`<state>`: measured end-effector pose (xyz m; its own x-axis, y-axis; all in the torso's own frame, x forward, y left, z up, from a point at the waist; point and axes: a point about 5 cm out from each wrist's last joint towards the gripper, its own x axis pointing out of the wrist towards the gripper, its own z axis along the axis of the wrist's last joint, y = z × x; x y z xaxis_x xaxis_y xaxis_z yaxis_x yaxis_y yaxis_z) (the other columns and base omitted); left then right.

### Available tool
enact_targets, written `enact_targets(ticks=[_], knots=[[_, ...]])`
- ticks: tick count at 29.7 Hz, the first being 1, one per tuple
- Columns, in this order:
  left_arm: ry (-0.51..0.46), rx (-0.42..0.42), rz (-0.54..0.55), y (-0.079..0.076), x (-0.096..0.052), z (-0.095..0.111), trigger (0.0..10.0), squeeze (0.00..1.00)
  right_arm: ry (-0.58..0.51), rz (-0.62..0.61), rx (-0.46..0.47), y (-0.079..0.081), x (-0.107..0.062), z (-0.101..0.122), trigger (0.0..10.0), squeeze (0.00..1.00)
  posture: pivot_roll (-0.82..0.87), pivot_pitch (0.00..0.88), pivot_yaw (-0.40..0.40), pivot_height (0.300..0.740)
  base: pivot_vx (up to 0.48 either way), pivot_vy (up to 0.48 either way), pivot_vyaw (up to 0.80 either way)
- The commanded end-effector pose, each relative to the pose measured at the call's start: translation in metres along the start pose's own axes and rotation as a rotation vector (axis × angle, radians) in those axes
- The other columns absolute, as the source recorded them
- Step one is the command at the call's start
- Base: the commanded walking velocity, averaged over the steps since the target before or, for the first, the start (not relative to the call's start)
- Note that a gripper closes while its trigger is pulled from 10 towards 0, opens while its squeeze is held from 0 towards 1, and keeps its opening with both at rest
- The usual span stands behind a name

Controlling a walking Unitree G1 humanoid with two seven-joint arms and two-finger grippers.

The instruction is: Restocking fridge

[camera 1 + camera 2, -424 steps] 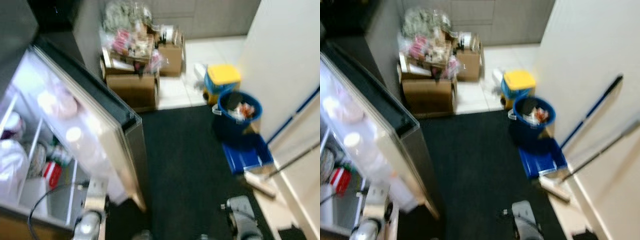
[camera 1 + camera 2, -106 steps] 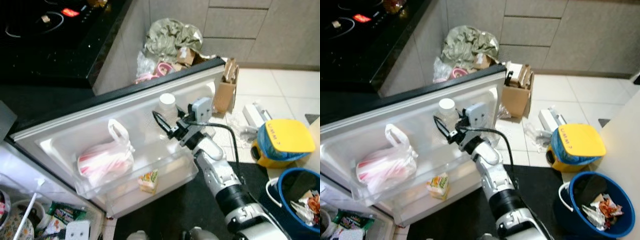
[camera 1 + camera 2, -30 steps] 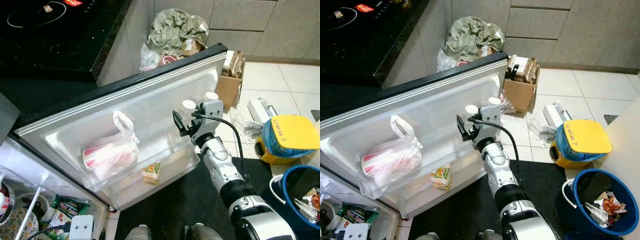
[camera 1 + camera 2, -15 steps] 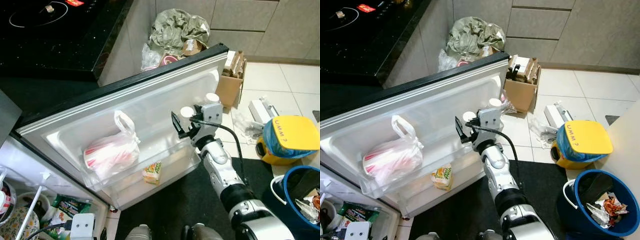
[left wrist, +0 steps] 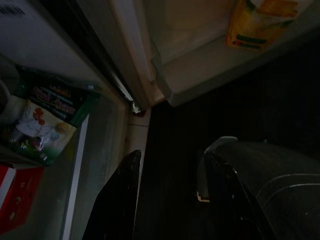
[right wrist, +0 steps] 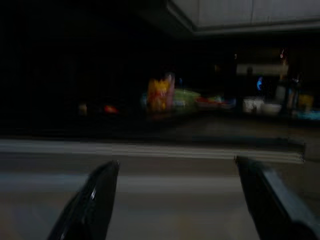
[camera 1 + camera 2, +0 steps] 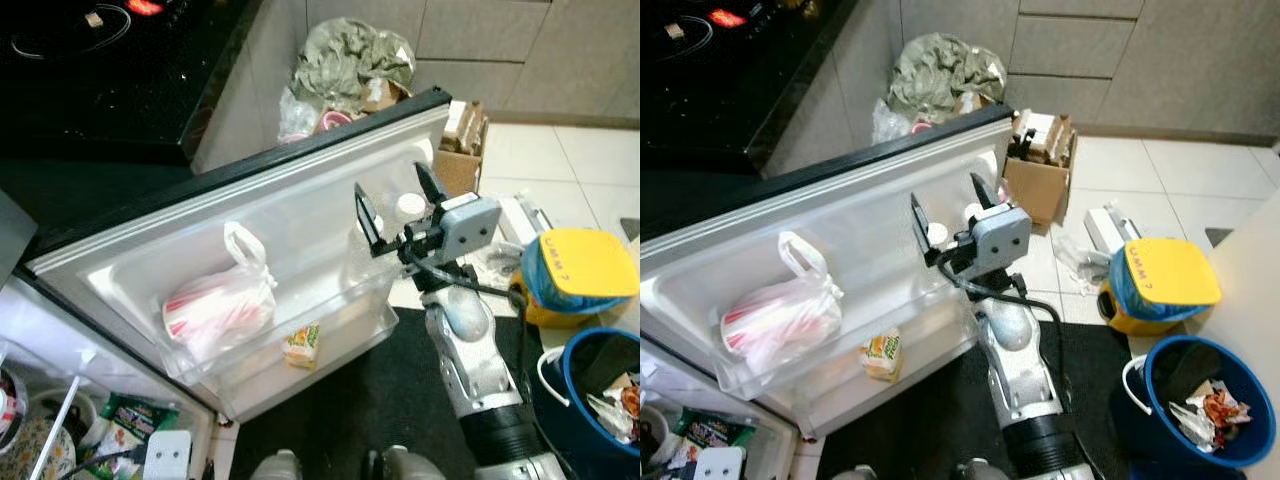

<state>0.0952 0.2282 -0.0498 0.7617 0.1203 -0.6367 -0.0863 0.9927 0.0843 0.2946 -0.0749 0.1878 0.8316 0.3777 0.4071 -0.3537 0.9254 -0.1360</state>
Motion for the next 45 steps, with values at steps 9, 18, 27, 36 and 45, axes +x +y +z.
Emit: enact_targets(ticks=[9,18,27,36,45], knots=[[0.05,0.032,0.02,0.004,0.002,-0.015,10.0,0.0,0.214,-0.063,-0.191,-0.012,-0.083,-0.024,10.0,0.0,0.07,0.119,-0.058,0.74,0.0,0.0,0.0],[0.084,0.07,0.039,0.009,0.007,-0.022,10.0,0.0,0.649,-0.25,-0.404,-0.057,-0.183,-0.08,10.0,0.0,0.06,0.098,-0.068,0.74,0.0,0.0,0.0],[0.1,0.104,0.036,0.01,0.017,-0.021,10.0,0.0,1.167,-0.326,-0.109,-0.053,-0.264,-0.154,10.0,0.0,0.05,0.058,-0.046,0.74,0.0,0.0,0.0],[0.135,0.118,-0.002,0.005,0.037,-0.01,10.0,0.0,1.411,-0.283,0.053,-0.022,-0.292,-0.181,10.0,0.0,0.04,0.003,-0.006,0.74,0.0,0.0,0.0],[0.207,0.061,-0.009,0.004,0.044,-0.015,10.0,0.0,1.469,-0.084,-0.008,-0.012,-0.298,-0.185,10.0,0.0,0.01,0.0,-0.034,0.74,0.0,0.0,0.0]])
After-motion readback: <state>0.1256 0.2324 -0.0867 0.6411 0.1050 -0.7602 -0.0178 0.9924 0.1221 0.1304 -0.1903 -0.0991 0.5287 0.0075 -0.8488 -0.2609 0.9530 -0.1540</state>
